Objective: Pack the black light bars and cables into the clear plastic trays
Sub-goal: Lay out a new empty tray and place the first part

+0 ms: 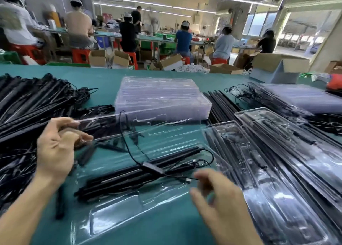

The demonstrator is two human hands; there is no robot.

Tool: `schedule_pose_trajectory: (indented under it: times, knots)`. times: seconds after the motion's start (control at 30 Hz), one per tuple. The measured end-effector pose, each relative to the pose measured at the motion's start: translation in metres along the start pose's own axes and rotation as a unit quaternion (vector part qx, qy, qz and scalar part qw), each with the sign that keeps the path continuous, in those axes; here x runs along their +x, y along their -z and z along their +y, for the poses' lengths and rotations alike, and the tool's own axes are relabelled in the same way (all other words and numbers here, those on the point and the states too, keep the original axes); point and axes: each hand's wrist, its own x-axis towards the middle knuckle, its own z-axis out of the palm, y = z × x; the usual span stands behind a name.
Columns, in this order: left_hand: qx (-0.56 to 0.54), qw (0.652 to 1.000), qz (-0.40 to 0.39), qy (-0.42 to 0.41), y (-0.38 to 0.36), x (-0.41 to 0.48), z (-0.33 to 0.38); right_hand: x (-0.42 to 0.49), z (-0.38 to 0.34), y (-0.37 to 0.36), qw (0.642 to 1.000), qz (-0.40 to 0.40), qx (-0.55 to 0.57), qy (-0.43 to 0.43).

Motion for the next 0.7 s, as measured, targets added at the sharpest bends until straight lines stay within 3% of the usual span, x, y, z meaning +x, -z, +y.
schedule_pose_trajectory:
  times: [0.1, 0.23, 0.37, 0.43, 0.5, 0.57, 0.6, 0.7]
  knots:
    - [0.009, 0.998, -0.056, -0.034, 0.000, 0.008, 0.002, 0.031, 0.002, -0.009, 0.988, -0.089, -0.096, 0.081]
    - [0.002, 0.997, -0.064, -0.040, -0.001, 0.007, -0.003, 0.068, -0.017, -0.061, 0.976, -0.170, -0.073, 0.112]
    - [-0.014, 0.997, -0.060, -0.040, -0.004, 0.002, -0.010, 0.088, -0.051, -0.084, 0.966, -0.242, 0.087, 0.034]
    - [-0.006, 0.997, -0.064, -0.045, -0.004, 0.001, -0.008, 0.096, -0.070, -0.083, 0.952, -0.235, 0.196, 0.021]
    - [-0.010, 0.995, -0.076, -0.057, -0.004, 0.001, -0.003, 0.112, -0.089, -0.071, 0.918, -0.218, 0.330, -0.023]
    - [-0.007, 0.993, -0.098, -0.072, -0.003, 0.000, 0.002, 0.135, -0.109, -0.054, 0.859, -0.224, 0.448, -0.103]
    - [-0.012, 0.991, -0.108, -0.071, -0.002, 0.000, 0.003, 0.147, -0.118, -0.046, 0.852, -0.226, 0.453, -0.135]
    - [-0.009, 0.988, -0.134, -0.077, 0.002, -0.002, 0.006, 0.174, -0.140, -0.028, 0.902, -0.214, 0.337, -0.165]
